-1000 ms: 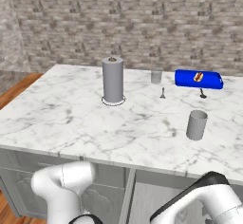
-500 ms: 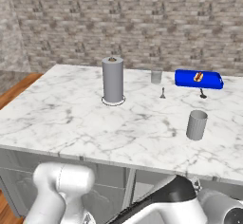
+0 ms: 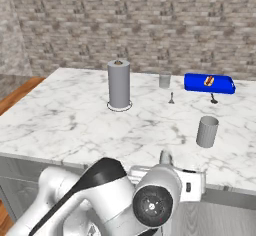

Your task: Take the tongs from the drawer on the right and place them on the dining counter next to the tray containing the hot dog.

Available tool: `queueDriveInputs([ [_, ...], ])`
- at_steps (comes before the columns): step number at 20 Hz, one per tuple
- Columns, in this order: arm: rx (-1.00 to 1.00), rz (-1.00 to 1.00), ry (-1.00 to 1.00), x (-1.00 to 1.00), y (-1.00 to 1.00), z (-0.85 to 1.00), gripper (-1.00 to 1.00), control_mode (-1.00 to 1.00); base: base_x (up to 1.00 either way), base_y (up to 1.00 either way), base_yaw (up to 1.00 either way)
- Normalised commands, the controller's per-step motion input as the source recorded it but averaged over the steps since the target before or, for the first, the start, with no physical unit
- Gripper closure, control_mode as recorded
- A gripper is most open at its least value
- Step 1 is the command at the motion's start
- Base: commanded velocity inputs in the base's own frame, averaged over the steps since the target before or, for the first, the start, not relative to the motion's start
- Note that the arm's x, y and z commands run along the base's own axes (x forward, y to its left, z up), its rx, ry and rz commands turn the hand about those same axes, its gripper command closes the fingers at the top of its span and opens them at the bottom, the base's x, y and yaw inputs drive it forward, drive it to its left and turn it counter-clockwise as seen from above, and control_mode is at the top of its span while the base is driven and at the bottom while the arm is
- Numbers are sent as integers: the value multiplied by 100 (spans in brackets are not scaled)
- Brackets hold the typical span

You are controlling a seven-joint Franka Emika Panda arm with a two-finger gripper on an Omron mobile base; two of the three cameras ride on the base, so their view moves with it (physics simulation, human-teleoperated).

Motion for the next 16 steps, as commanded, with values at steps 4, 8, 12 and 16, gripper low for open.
queueDriveInputs([
  [4, -45, -2, 0, 18, 100, 76, 100, -100, 0, 0, 0],
  [8, -59, 0, 9, 30, 100, 49, 100, -100, 0, 0, 0],
  [12, -64, 0, 29, 40, 100, 42, 100, -100, 0, 0, 0],
  [16, -54, 0, 46, 46, 100, 40, 100, -100, 0, 0, 0],
])
